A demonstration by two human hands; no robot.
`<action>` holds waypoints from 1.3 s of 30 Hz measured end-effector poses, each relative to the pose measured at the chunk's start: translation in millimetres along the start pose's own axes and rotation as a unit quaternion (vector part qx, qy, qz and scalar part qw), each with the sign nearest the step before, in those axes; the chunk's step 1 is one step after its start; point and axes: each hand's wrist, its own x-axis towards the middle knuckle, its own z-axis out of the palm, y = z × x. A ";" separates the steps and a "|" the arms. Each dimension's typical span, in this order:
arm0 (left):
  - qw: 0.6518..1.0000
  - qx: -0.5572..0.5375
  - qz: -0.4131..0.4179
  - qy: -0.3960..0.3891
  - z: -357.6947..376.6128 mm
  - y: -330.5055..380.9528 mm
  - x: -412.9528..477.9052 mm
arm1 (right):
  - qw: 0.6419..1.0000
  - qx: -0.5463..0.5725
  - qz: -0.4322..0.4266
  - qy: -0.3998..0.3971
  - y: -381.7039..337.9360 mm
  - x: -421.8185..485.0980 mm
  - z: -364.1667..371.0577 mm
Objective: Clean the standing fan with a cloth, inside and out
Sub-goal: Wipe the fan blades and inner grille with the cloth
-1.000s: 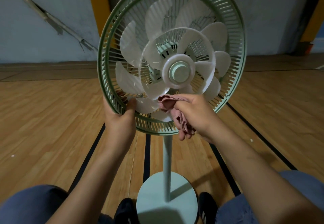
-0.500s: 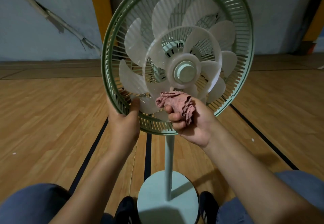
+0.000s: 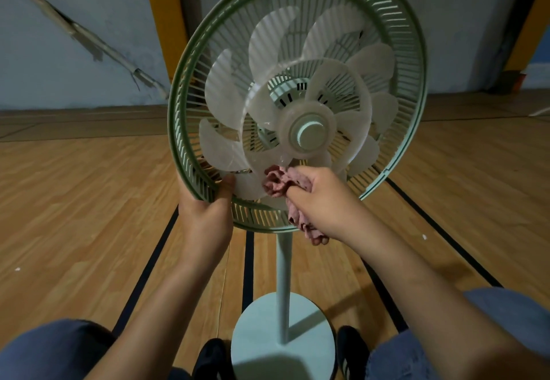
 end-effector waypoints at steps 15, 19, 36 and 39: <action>1.000 0.011 -0.004 -0.016 -7.5 -1.8 7.5 | 0.968 -0.200 -0.109 0.103 2.7 -10.4 -42.3; 1.000 -0.002 -0.015 -0.016 -7.8 1.6 8.1 | 0.958 -0.203 -0.151 0.136 9.9 -7.8 -41.6; 1.000 0.016 -0.015 0.019 2.3 4.4 -1.2 | 0.971 0.213 -0.074 0.073 8.4 -7.9 33.9; 0.999 0.017 -0.011 0.029 2.3 6.7 -1.5 | 0.955 0.285 -0.053 0.055 7.0 -10.9 47.7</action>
